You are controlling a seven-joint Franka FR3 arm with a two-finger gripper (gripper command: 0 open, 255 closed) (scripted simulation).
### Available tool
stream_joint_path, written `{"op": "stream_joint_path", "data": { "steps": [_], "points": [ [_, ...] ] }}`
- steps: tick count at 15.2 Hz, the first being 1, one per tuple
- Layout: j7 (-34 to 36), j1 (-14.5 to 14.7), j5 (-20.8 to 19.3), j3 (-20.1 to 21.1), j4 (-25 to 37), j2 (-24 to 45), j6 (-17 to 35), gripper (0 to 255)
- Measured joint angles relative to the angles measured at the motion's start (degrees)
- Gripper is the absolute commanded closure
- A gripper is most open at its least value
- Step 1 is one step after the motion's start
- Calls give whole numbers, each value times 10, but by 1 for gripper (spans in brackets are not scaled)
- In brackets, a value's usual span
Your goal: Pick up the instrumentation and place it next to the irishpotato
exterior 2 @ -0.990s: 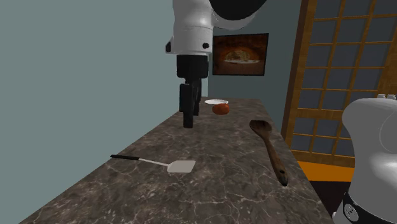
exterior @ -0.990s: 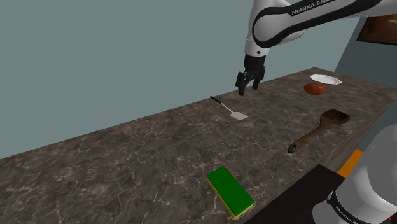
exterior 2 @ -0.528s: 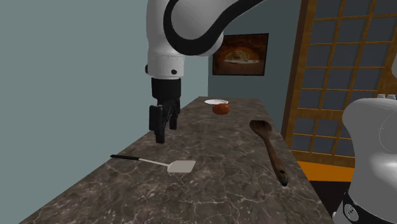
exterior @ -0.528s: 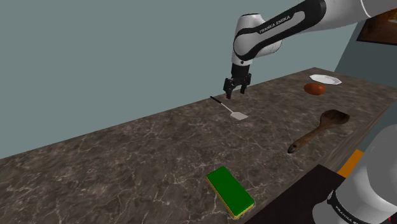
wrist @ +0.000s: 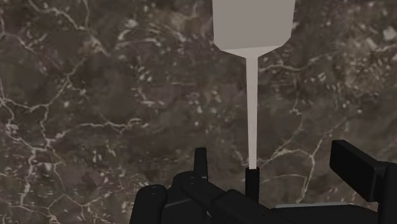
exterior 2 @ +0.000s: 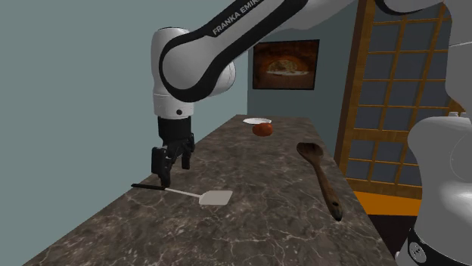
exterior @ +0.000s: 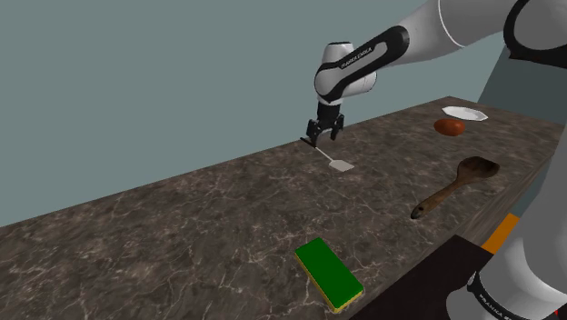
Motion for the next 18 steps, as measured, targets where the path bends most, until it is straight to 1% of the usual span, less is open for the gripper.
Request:
{"op": "stream_joint_path", "data": {
  "steps": [6, 12, 13, 18],
  "points": [
    [-5, -3, 7, 1, -8, 30, 38, 0],
    [-5, -2, 7, 1, -10, 32, 43, 0],
    [-5, -2, 7, 2, -10, 32, 43, 255],
    [-5, -2, 7, 2, -10, 32, 43, 255]
  ]
}}
